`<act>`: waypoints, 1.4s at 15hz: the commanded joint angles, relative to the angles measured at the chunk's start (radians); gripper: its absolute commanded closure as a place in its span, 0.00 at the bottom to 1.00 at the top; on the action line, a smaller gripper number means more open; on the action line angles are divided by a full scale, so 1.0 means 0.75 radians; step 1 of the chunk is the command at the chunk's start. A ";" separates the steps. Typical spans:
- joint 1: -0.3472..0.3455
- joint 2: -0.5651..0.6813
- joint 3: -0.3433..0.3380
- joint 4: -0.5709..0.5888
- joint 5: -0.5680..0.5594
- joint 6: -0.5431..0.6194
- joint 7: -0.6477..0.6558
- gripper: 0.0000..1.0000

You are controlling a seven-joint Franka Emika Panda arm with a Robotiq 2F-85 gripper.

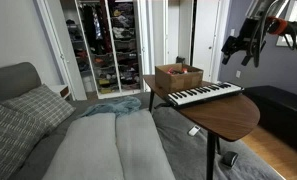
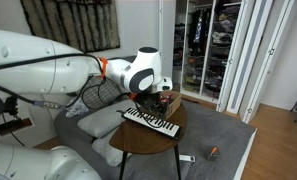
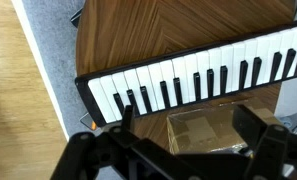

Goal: Press a black key on the piano

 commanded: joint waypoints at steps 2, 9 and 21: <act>-0.013 0.001 0.011 0.002 0.009 -0.003 -0.007 0.00; -0.012 0.155 0.068 0.099 -0.075 -0.091 -0.003 0.00; -0.005 0.509 0.113 0.310 -0.242 -0.150 0.021 0.62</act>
